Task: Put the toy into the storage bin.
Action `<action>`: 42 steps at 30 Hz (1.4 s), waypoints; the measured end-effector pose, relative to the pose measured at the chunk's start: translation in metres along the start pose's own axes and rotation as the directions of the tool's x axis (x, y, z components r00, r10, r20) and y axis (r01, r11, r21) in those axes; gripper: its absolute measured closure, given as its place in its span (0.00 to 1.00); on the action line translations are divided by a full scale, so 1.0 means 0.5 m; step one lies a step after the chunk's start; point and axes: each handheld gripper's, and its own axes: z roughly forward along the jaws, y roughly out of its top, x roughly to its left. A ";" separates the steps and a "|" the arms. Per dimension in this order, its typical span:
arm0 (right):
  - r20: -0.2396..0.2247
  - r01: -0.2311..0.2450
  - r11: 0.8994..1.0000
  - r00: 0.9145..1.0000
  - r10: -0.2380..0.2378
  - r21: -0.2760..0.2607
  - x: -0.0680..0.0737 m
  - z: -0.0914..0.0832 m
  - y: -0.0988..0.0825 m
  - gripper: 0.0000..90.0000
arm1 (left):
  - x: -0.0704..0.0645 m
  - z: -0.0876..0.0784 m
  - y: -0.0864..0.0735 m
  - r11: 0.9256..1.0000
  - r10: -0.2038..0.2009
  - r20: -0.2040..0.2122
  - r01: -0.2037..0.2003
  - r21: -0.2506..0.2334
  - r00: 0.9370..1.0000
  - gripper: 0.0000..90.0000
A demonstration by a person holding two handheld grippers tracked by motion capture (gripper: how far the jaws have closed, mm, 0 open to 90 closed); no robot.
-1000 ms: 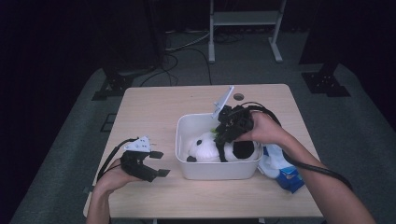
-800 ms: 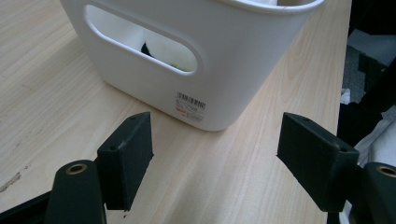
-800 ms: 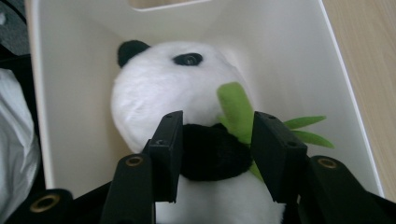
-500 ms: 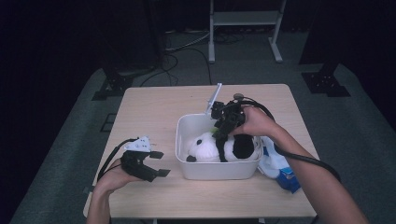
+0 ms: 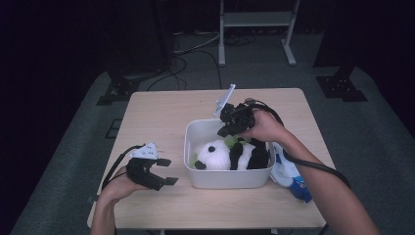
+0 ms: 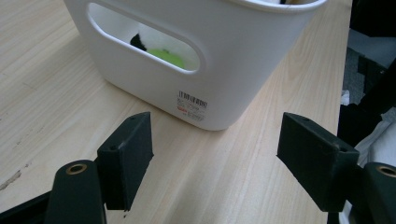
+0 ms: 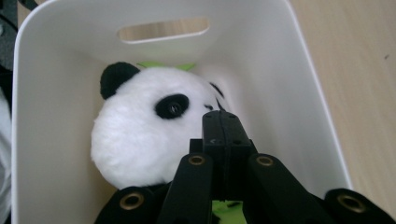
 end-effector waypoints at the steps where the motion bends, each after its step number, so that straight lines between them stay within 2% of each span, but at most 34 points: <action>1: -0.008 -0.011 1.000 1.000 0.012 0.024 0.000 0.005 -0.001 0.98 | -0.001 0.001 0.000 1.000 -0.001 0.002 0.001 -0.001 1.000 0.28; 2: -0.015 -0.018 0.999 1.000 0.018 0.038 -0.002 0.009 -0.003 0.88 | -0.001 0.001 0.000 1.000 0.001 0.003 -0.001 0.000 1.000 0.28; 3: -0.037 -0.036 0.998 0.999 0.038 0.053 -0.006 0.016 -0.007 0.83 | -0.002 0.001 0.001 1.000 0.001 0.003 -0.001 -0.002 1.000 0.28; 5: -0.048 -0.044 0.997 0.998 0.047 0.058 -0.014 0.030 -0.018 0.75 | -0.002 -0.001 0.001 1.000 0.002 0.002 -0.002 -0.007 1.000 0.28; 7: -0.085 -0.075 0.996 0.993 0.080 0.055 -0.021 0.038 -0.026 0.67 | -0.002 -0.002 0.001 1.000 -0.003 -0.001 0.003 -0.009 1.000 0.28; 9: -0.115 -0.085 0.995 0.989 0.090 0.049 -0.027 0.043 -0.030 0.59 | 0.000 -0.002 0.000 1.000 0.004 0.000 -0.004 -0.001 1.000 0.28; 12: -0.179 -0.107 0.991 0.977 0.119 0.078 -0.030 0.053 -0.034 0.54 | 0.001 0.002 -0.001 1.000 -0.004 0.002 0.004 0.003 1.000 0.28; 16: -0.262 -0.100 0.987 0.956 0.130 0.128 -0.026 0.078 -0.033 0.49 | 0.001 0.000 -0.001 1.000 -0.002 0.000 0.002 0.000 1.000 0.28; 17: -0.267 -0.086 0.986 0.956 0.123 0.145 -0.021 0.088 -0.032 0.48 | 0.000 0.000 -0.001 1.000 -0.002 -0.001 0.002 -0.001 1.000 0.28; 19: -0.262 -0.078 0.985 0.958 0.116 0.152 -0.014 0.097 -0.029 0.48 | 0.000 -0.001 -0.001 1.000 0.000 -0.001 0.000 -0.001 1.000 0.28; 22: -0.239 -0.054 0.987 0.967 0.089 0.149 -0.003 0.103 -0.027 0.54 | 0.000 0.000 -0.001 1.000 -0.001 -0.001 0.001 0.000 1.000 0.28; 25: -0.205 -0.016 0.991 0.978 0.043 0.130 0.010 0.104 -0.030 0.69 | 0.000 -0.001 0.000 1.000 -0.001 -0.002 0.001 -0.001 1.000 0.28; 28: -0.159 0.033 0.996 0.987 -0.019 0.084 0.025 0.097 -0.036 0.84 | 0.000 0.000 0.000 1.000 0.000 -0.004 0.000 -0.002 1.000 0.28; 31: -0.127 0.040 0.999 0.991 -0.036 0.033 0.025 0.080 -0.042 0.96 | 0.000 0.001 0.000 1.000 -0.001 -0.002 0.001 -0.002 1.000 0.28; 33: -0.121 0.025 0.999 0.992 -0.022 0.021 0.023 0.073 -0.045 0.97 | 0.000 0.002 0.000 1.000 -0.001 0.000 0.001 0.000 1.000 0.28; 37: -0.108 0.051 0.999 0.993 -0.049 0.018 0.028 0.071 -0.042 0.98 | 0.001 0.001 0.000 1.000 0.000 -0.002 0.000 -0.001 1.000 0.28; 42: -0.083 0.040 0.999 0.996 -0.043 -0.029 0.022 0.061 -0.036 0.98 | 0.003 -0.004 -0.001 1.000 -0.002 -0.006 0.002 -0.006 1.000 0.28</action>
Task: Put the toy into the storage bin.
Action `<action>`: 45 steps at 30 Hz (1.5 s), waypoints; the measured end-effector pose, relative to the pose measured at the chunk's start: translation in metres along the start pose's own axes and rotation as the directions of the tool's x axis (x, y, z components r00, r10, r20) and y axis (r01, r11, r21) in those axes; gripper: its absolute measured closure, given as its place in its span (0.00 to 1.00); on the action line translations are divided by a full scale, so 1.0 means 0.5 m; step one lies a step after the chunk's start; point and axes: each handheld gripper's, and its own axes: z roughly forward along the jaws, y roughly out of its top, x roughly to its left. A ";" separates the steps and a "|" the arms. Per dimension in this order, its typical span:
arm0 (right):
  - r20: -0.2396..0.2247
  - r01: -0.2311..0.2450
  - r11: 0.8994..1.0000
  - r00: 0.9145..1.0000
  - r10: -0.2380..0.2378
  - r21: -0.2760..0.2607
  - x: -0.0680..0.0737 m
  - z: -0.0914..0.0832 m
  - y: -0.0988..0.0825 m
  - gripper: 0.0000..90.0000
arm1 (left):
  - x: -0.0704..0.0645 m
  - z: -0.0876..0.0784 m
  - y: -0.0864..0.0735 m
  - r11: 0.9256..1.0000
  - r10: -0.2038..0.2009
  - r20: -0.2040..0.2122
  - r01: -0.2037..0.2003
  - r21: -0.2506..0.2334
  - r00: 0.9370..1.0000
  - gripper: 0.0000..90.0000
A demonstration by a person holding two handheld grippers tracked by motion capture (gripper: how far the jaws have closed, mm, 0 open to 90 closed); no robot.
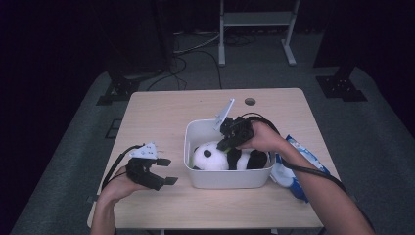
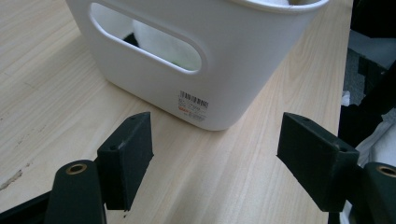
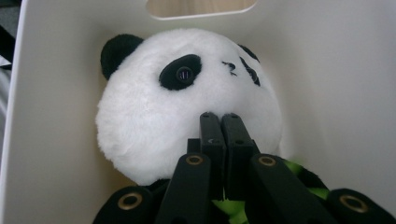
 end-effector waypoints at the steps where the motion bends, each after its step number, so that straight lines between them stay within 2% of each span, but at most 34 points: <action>1: 0.012 -0.004 1.000 1.000 0.004 -0.003 -0.001 -0.002 0.002 0.98 | 0.000 0.000 0.000 1.000 -0.001 0.001 0.001 -0.001 1.000 0.28; 5: 0.030 -0.022 0.999 0.999 0.023 -0.037 -0.002 -0.007 0.005 0.98 | 0.000 -0.001 -0.001 1.000 -0.003 0.002 0.003 -0.004 1.000 0.28; 6: 0.021 -0.028 0.999 0.999 0.029 -0.037 -0.001 -0.004 0.004 0.98 | 0.001 -0.001 -0.001 1.000 -0.003 0.002 0.003 -0.004 1.000 0.28; 8: -0.045 -0.041 0.999 0.998 0.040 -0.019 0.003 0.006 0.004 0.96 | 0.001 -0.002 -0.001 1.000 -0.003 0.002 0.003 -0.004 1.000 0.28; 11: -0.100 -0.026 0.999 0.995 0.028 0.023 0.015 0.023 0.012 0.89 | -0.001 -0.001 -0.001 1.000 -0.003 0.001 0.003 -0.002 1.000 0.28; 12: -0.096 -0.019 1.000 0.995 0.021 0.021 0.016 0.024 0.013 0.85 | -0.001 -0.001 -0.001 1.000 0.000 0.001 0.000 0.001 1.000 0.28; 14: -0.109 -0.046 0.999 0.993 0.046 0.007 0.012 0.020 0.011 0.76 | -0.001 -0.002 0.000 1.000 0.001 0.000 -0.001 0.002 1.000 0.28; 16: -0.113 -0.066 0.998 0.991 0.064 -0.006 0.007 0.014 0.006 0.73 | -0.001 -0.002 -0.001 1.000 0.000 0.000 0.000 -0.001 1.000 0.28; 21: -0.098 -0.085 0.995 0.992 0.080 -0.050 0.002 -0.004 -0.010 0.61 | -0.001 0.000 -0.002 1.000 -0.005 0.001 0.005 0.001 1.000 0.28; 31: -0.050 -0.133 0.986 0.990 0.128 -0.105 -0.003 -0.046 -0.048 0.52 | -0.002 -0.001 -0.001 1.000 0.000 0.004 0.000 -0.003 1.000 0.27; 33: -0.038 -0.156 0.980 0.988 0.153 -0.120 -0.004 -0.058 -0.059 0.48 | -0.002 0.000 -0.001 1.000 0.001 0.004 -0.001 -0.001 1.000 0.27; 45: 0.014 -0.216 0.957 0.975 0.222 -0.192 -0.006 -0.109 -0.125 0.40 | -0.002 0.001 -0.003 1.000 -0.011 -0.001 0.011 -0.005 1.000 0.25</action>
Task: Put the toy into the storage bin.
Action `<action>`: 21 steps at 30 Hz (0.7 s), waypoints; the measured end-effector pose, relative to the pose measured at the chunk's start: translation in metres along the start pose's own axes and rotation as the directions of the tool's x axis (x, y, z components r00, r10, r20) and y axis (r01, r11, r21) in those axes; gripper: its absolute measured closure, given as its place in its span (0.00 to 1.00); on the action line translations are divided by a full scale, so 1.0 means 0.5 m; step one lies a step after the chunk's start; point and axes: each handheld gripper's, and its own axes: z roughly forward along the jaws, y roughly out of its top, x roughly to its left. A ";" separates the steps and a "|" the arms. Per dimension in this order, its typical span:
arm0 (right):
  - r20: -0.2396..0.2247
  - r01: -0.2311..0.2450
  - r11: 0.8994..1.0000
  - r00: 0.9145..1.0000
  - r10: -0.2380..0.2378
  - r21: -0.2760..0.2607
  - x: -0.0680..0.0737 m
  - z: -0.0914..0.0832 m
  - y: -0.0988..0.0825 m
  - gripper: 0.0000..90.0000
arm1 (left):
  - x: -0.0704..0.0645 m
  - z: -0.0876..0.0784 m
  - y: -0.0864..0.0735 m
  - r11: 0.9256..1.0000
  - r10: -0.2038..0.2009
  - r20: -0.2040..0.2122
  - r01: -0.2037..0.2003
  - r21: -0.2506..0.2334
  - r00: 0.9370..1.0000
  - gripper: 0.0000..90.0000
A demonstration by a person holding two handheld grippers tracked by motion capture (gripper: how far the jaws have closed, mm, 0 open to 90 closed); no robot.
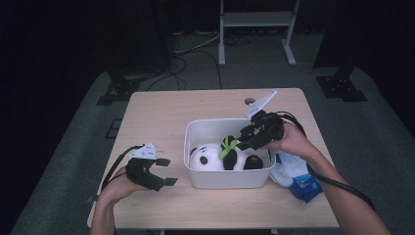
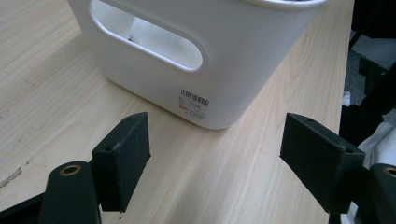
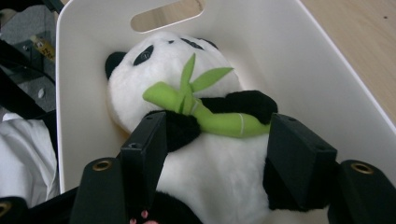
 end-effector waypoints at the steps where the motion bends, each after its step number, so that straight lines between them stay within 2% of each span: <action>1: 0.006 -0.009 1.000 1.000 0.009 -0.010 -0.001 -0.006 -0.005 0.40 | 0.000 0.000 0.000 1.000 -0.001 0.001 0.001 -0.003 1.000 0.25; 11: 0.041 -0.036 0.998 0.998 0.038 -0.042 -0.003 -0.051 -0.041 0.39 | -0.001 0.001 0.001 1.000 0.008 0.005 -0.008 0.000 1.000 0.24; 21: 0.062 -0.080 0.993 0.994 0.085 -0.084 -0.004 -0.075 -0.087 0.37 | -0.003 0.005 0.002 1.000 0.006 0.007 -0.006 0.004 1.000 0.24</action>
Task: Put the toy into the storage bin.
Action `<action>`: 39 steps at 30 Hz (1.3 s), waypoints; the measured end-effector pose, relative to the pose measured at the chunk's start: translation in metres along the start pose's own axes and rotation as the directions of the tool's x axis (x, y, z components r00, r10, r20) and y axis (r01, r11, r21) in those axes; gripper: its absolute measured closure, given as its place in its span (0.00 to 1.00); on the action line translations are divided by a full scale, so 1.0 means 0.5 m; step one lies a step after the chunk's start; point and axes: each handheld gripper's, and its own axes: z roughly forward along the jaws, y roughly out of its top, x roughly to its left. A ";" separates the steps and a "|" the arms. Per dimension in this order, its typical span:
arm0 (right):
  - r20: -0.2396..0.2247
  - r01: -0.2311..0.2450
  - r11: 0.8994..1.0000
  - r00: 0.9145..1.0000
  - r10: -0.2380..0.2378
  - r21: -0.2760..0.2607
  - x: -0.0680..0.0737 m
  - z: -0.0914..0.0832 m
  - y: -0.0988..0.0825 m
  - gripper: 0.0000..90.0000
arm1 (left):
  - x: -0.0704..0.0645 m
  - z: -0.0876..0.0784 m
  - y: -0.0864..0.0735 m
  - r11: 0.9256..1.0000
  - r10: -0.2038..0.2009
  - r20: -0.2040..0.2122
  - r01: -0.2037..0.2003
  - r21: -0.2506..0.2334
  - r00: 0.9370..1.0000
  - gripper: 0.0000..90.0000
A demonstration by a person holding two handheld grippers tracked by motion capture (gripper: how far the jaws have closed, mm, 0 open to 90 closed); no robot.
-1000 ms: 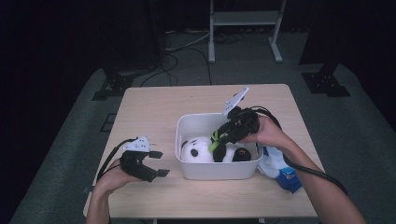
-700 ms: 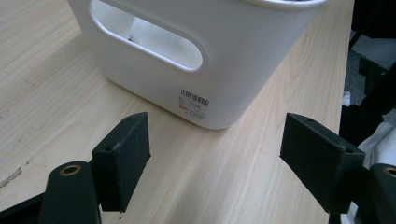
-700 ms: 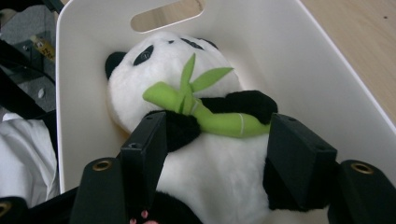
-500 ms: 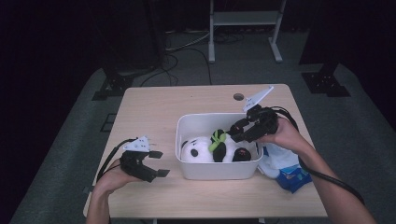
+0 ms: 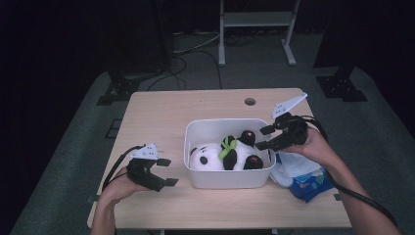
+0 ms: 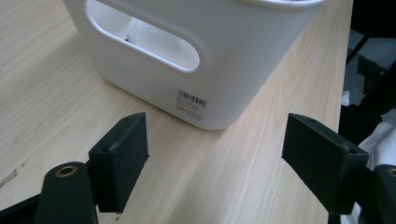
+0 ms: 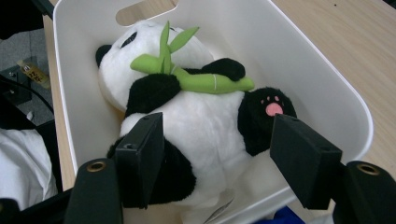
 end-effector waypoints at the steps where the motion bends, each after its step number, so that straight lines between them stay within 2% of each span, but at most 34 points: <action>1: 0.001 -0.004 1.000 1.000 0.004 -0.005 -0.001 -0.002 -0.005 0.37 | 0.000 0.000 0.000 1.000 0.001 0.000 -0.001 0.003 1.000 0.24; 10: 0.020 -0.038 0.999 0.999 0.039 -0.023 -0.005 -0.017 -0.042 0.35 | 0.002 -0.001 -0.006 1.000 -0.014 -0.007 0.014 0.001 1.000 0.23; 22: 0.042 -0.087 0.995 0.995 0.089 -0.054 -0.008 -0.036 -0.100 0.34 | 0.002 0.000 -0.007 1.000 -0.009 -0.018 0.009 0.005 1.000 0.23; 25: 0.030 -0.110 0.990 0.993 0.113 -0.083 -0.011 -0.042 -0.115 0.33 | 0.003 0.001 -0.008 1.000 -0.012 -0.020 0.013 0.008 1.000 0.23; 29: 0.038 -0.106 0.988 0.993 0.111 -0.113 -0.006 -0.052 -0.127 0.34 | 0.003 -0.002 -0.008 1.000 -0.013 -0.023 0.013 0.003 1.000 0.23; 39: 0.062 -0.140 0.985 0.987 0.147 -0.102 -0.004 -0.070 -0.170 0.33 | 0.003 0.000 -0.009 1.000 -0.013 -0.022 0.013 0.005 1.000 0.22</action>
